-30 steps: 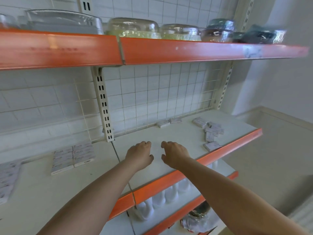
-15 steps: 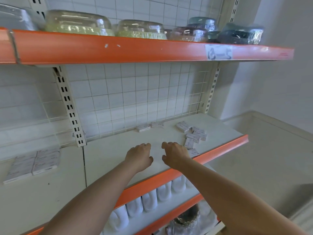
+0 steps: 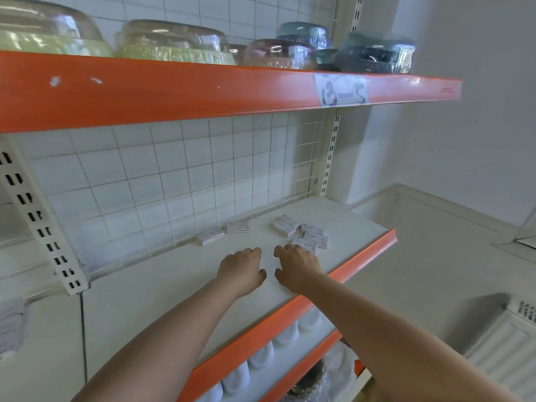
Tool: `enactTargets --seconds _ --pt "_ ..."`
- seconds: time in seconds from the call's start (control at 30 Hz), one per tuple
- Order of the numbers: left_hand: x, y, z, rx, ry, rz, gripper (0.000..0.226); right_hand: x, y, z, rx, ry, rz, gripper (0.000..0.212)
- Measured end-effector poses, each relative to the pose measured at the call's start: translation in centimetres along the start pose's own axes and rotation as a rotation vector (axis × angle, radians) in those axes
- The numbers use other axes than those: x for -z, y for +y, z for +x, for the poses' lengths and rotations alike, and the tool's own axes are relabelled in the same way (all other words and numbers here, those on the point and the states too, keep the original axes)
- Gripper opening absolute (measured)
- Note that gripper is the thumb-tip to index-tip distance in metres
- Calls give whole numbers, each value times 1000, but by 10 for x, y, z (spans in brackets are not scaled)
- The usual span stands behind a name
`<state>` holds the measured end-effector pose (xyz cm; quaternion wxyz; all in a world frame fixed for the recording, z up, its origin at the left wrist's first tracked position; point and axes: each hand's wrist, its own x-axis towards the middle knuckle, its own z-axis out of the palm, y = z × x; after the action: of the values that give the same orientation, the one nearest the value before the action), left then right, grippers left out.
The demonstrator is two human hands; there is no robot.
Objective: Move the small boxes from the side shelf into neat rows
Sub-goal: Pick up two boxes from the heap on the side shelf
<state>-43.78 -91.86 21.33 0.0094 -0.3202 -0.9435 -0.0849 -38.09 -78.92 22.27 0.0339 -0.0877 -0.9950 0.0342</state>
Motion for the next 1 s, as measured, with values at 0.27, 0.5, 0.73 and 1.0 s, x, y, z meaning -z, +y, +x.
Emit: enactTargets --seconds 0.27,0.5,0.73,1.0 --pt "-2 7 40 -71 -27 32 37 1 24 20 -93 -32 4 35" --pt "-10 22 63 -88 -47 55 37 2 59 35 -133 -42 -32 40" --pt "-22 39 79 -1 -67 47 38 1 94 53 -43 -56 -50 49" --pt "-27 67 91 155 -58 2 46 1 126 77 121 -85 -31 53"
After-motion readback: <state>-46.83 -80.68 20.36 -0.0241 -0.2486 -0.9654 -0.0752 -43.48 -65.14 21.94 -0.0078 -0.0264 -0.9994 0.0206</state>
